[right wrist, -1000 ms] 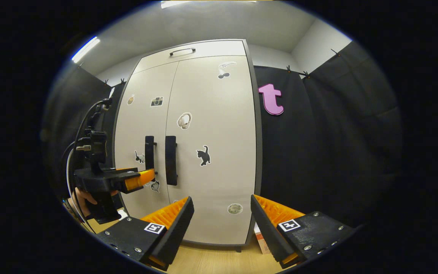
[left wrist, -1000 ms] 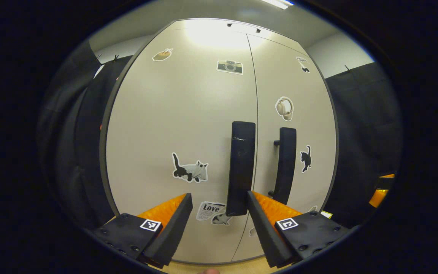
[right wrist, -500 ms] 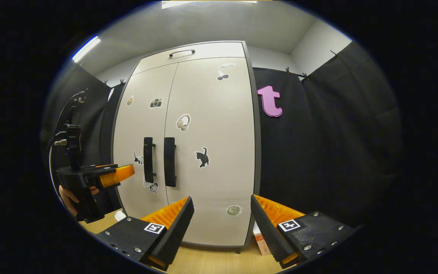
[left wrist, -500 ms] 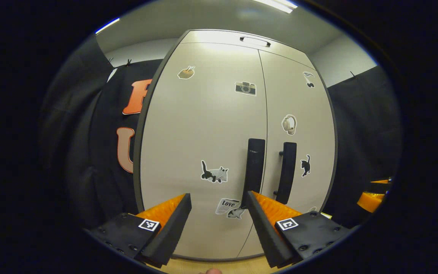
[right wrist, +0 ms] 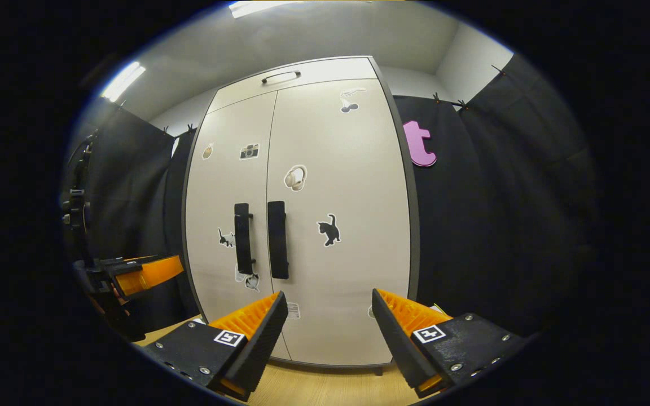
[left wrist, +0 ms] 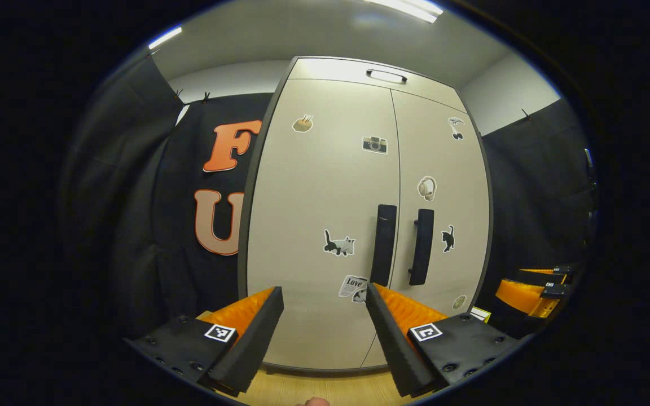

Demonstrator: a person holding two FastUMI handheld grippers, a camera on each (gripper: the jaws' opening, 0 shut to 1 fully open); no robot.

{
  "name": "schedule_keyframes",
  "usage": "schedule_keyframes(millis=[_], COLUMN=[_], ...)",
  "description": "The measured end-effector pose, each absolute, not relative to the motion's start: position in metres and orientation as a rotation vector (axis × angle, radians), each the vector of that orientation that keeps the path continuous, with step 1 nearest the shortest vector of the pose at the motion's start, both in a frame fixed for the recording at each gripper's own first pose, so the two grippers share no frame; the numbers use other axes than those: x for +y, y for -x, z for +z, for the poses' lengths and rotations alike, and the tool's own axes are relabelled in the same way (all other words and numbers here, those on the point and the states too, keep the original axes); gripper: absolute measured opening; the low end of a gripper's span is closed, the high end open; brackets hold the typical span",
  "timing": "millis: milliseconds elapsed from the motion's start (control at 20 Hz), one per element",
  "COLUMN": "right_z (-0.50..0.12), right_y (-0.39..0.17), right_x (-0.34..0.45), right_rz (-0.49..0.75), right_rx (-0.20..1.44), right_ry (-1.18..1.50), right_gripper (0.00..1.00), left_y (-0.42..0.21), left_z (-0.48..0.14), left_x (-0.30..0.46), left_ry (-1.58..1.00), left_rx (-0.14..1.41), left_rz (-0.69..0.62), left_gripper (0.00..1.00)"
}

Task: Grab one shoe with the right hand and put it into the shoe cabinet, grab the other shoe with the left hand and put it into the shoe cabinet; then close the right door with the right hand and the left door with the left hand.

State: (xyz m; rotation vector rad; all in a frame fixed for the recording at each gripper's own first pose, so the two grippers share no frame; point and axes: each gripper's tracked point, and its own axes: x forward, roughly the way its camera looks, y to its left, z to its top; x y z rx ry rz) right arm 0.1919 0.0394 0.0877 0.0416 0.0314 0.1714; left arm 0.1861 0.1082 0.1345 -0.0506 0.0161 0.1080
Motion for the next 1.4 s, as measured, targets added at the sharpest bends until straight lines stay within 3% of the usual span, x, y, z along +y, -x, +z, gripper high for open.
schedule_keyframes(millis=[600, 1000, 1150, 1400], right_z=[0.087, 0.095, 0.099, 0.101], right_y=[-0.181, -0.171, -0.167, -0.158], right_x=[0.044, 0.030, 0.027, 0.024], right_rz=[0.183, 0.162, 0.160, 0.163], right_rx=[0.032, 0.017, 0.012, 0.005], right_ry=[-0.061, -0.065, -0.064, -0.050], right_gripper=[0.93, 0.93, 0.93, 0.93], left_y=[-0.174, -0.172, -0.168, -0.163], left_z=[0.139, 0.140, 0.139, 0.139], left_x=[0.101, 0.082, 0.079, 0.078], left_ry=[-0.008, -0.019, -0.004, 0.016], left_rx=[0.002, 0.001, 0.000, -0.003], left_rz=[0.110, 0.082, 0.080, 0.082], left_gripper=[0.99, 0.94, 0.99, 0.99])
